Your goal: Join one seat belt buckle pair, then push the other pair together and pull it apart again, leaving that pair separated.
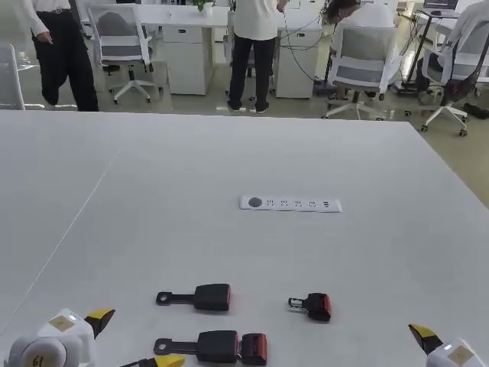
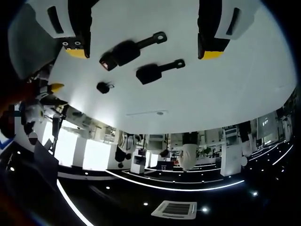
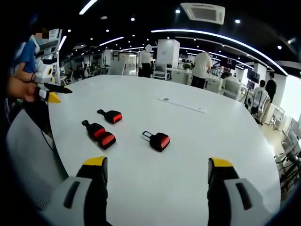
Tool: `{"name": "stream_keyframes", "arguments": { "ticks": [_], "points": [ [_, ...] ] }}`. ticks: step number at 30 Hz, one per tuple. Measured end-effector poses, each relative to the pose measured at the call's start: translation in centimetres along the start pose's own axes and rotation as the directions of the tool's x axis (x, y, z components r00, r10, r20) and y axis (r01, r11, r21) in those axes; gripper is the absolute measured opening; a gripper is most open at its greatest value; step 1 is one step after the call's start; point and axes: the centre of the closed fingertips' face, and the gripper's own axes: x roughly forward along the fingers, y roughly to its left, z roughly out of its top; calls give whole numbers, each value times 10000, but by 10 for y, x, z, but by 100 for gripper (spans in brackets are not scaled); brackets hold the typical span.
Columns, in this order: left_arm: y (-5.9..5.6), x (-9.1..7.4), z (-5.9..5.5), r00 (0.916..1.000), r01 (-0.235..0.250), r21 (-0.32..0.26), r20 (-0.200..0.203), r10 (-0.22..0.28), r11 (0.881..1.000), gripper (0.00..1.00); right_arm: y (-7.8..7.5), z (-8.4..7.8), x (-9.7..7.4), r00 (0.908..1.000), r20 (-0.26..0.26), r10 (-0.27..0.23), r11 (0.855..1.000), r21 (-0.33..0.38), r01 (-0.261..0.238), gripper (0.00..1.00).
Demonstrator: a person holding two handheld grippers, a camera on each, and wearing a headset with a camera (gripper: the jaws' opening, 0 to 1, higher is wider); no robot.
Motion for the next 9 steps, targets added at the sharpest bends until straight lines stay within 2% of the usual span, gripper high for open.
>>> {"name": "stream_keyframes", "arguments": {
  "ticks": [9],
  "points": [
    [0, -1, -2, 10000, -26, -48, 41, 26, 10000, 97, -1, -2, -3, 10000, -59, -33, 10000, -15, 33, 90]
  ]
}}
